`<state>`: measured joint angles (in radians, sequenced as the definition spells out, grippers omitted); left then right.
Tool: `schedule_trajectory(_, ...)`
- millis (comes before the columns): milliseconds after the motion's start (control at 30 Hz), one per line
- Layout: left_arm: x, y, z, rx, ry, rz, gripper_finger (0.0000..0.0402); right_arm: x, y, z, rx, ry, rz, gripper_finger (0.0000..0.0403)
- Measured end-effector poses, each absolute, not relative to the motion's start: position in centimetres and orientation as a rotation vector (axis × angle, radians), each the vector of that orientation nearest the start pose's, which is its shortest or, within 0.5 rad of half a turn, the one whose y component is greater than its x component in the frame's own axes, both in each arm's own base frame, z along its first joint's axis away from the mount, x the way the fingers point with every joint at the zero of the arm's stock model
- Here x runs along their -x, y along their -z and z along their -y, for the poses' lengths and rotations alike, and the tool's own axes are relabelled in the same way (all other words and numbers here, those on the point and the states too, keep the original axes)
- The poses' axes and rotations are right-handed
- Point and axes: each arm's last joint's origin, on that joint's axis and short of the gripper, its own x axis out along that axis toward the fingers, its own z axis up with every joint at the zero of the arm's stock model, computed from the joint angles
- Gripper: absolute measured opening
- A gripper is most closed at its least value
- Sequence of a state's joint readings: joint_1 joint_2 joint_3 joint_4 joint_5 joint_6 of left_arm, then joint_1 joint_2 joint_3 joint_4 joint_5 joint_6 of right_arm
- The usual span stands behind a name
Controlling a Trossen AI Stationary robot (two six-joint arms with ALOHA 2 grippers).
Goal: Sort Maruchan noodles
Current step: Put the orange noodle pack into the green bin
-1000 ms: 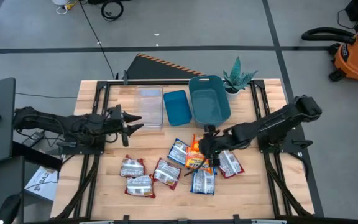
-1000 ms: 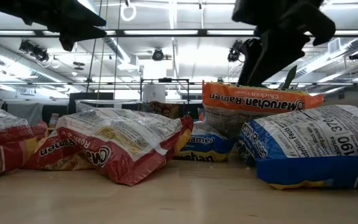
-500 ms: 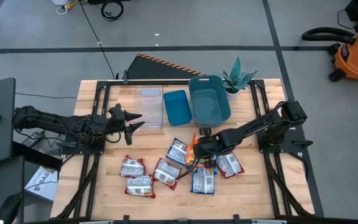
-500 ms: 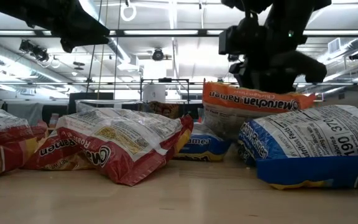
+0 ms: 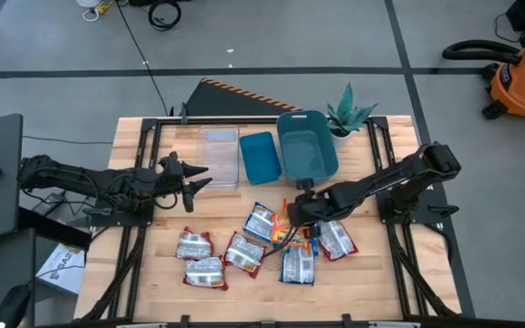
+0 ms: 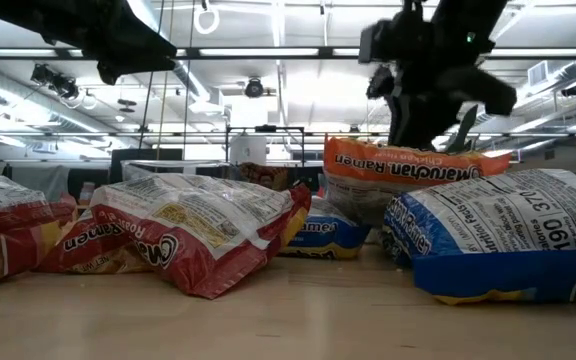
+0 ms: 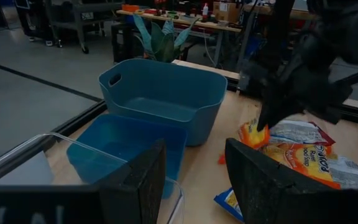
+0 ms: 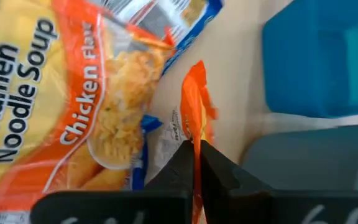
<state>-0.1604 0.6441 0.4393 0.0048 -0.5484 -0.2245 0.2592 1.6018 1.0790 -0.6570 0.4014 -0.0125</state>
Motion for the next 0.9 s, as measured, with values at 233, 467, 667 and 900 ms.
schedule_trajectory(233,-15.2,-25.3,0.9,0.158,-0.406,-0.143,0.0172,-28.1,-25.8,-6.2,0.398,0.142,-0.999,0.0025)
schedule_trajectory(467,-15.2,-25.2,0.9,0.177,-0.408,-0.140,0.0172,-25.9,-33.4,-4.9,0.487,0.231,-0.786,0.0020)
schedule_trajectory(667,-15.2,-25.2,0.9,0.177,-0.408,-0.139,0.0172,-24.3,-36.4,-1.1,0.598,0.326,-0.725,0.0020)
schedule_trajectory(900,-15.3,-25.3,0.9,0.173,-0.417,-0.126,0.0172,-25.5,-36.1,5.7,0.676,0.382,-0.782,0.0026)
